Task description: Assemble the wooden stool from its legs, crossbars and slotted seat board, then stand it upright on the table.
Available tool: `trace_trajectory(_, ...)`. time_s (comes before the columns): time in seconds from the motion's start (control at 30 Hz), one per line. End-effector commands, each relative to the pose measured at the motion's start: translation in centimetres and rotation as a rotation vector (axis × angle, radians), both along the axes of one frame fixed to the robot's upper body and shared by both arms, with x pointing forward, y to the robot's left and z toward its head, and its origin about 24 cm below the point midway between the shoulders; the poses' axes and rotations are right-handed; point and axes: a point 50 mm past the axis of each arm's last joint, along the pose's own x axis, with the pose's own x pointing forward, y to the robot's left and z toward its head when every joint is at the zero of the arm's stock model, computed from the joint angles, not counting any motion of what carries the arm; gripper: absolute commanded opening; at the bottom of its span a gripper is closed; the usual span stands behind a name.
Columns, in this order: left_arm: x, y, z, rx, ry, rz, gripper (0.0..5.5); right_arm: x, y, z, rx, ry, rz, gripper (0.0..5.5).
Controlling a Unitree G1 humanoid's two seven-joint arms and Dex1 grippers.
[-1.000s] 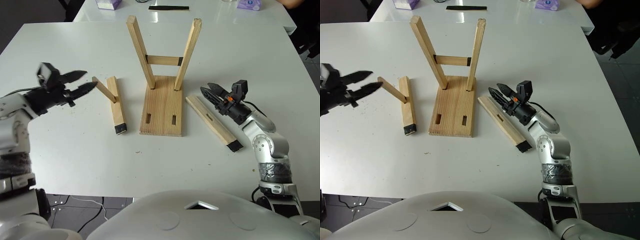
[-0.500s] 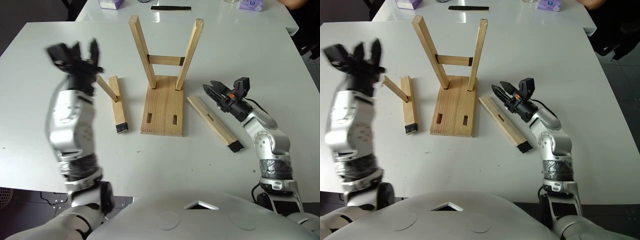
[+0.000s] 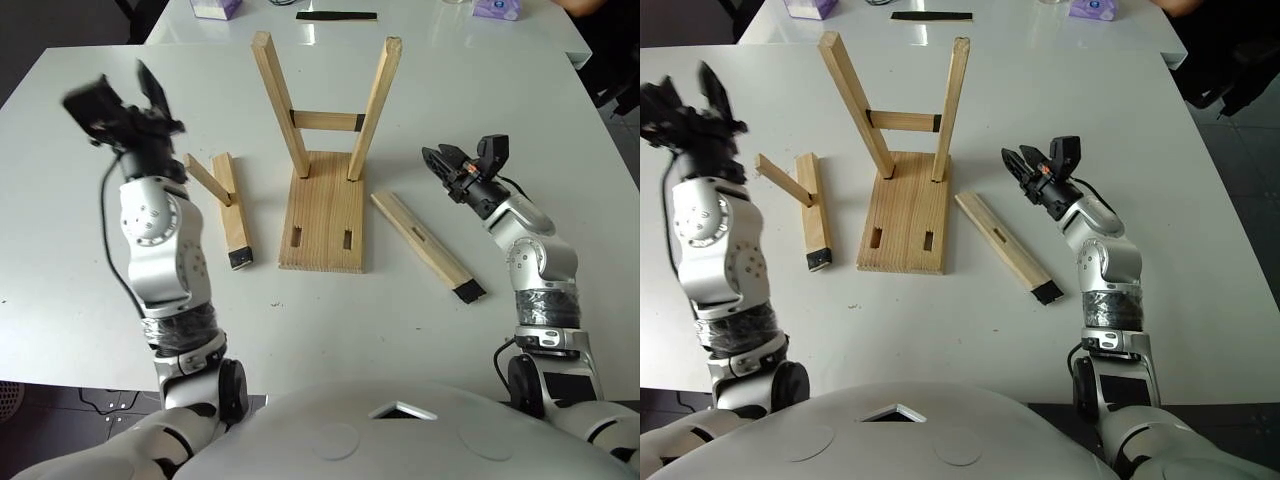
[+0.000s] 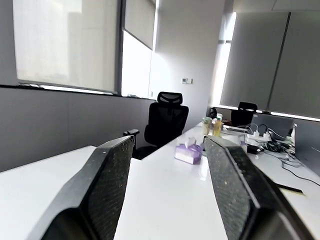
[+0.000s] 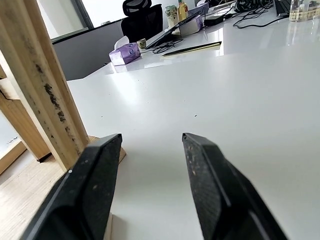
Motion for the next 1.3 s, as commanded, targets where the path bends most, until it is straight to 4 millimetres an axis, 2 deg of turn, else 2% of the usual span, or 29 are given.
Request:
trace_trajectory(0.03, 0.9, 1.1, -0.1, 0.012, 0.034, -0.016, 2.6, 0.3, 0.5, -0.2, -0.02, 0.002, 0.02, 2.23)
trace_trajectory(0.23, 0.9, -0.2, -2.5, -0.022, 0.106, -0.084, 2.6, 0.6, 0.5, -0.5, -0.037, 0.0, 0.017, 2.23)
trace_trajectory(0.4, 1.1, -1.7, -7.6, -0.062, 0.308, -0.159, 2.6, 1.2, 0.5, -0.7, -0.059, 0.012, 0.005, 2.23)
trace_trajectory(0.47, 1.1, -1.3, -9.5, -0.083, 0.38, -0.126, 2.6, 1.2, 0.7, -0.8, -0.06, 0.012, 0.009, 2.23)
trace_trajectory(0.53, 1.0, -0.6, -10.3, -0.11, 0.396, -0.095, 2.6, 1.3, 0.9, -0.8, -0.053, 0.007, 0.01, 2.23)
trace_trajectory(0.6, 0.9, -0.6, -9.4, -0.124, 0.33, -0.114, 2.6, 1.3, 0.9, -0.6, -0.043, 0.001, 0.003, 2.23)
trace_trajectory(0.7, 0.5, -1.0, -5.9, -0.105, 0.147, -0.165, 2.6, 1.1, 0.5, -0.7, -0.018, 0.004, -0.027, 2.23)
trace_trajectory(0.83, -1.3, -0.1, -1.1, -0.109, -0.036, -0.103, 2.6, 0.3, 0.4, -1.3, -0.005, 0.022, -0.04, 2.23)
trace_trajectory(0.93, -2.8, 1.3, -0.1, -0.127, -0.024, 0.032, 2.6, -0.6, 0.3, -2.0, -0.011, 0.046, -0.051, 2.23)
trace_trajectory(1.03, -4.5, 1.3, -3.8, -0.155, 0.216, 0.086, 2.6, -1.5, 0.1, -2.5, -0.016, 0.061, -0.068, 2.23)
trace_trajectory(1.17, -7.9, -0.6, -9.5, -0.201, 0.531, 0.016, 2.6, -2.2, 0.0, -3.2, -0.041, 0.076, -0.078, 2.23)
trace_trajectory(1.2, -8.6, -1.2, -10.8, -0.261, 0.599, -0.007, 2.6, -2.4, 0.0, -3.4, -0.049, 0.082, -0.078, 2.23)
trace_trajectory(1.27, -9.0, -2.9, -11.5, -0.295, 0.66, -0.098, 2.6, -2.9, -0.1, -3.9, -0.059, 0.092, -0.078, 2.23)
trace_trajectory(1.3, -8.9, -3.6, -11.4, -0.3, 0.672, -0.148, 2.78, -3.1, -0.2, -4.1, -0.061, 0.098, -0.083, 2.23)
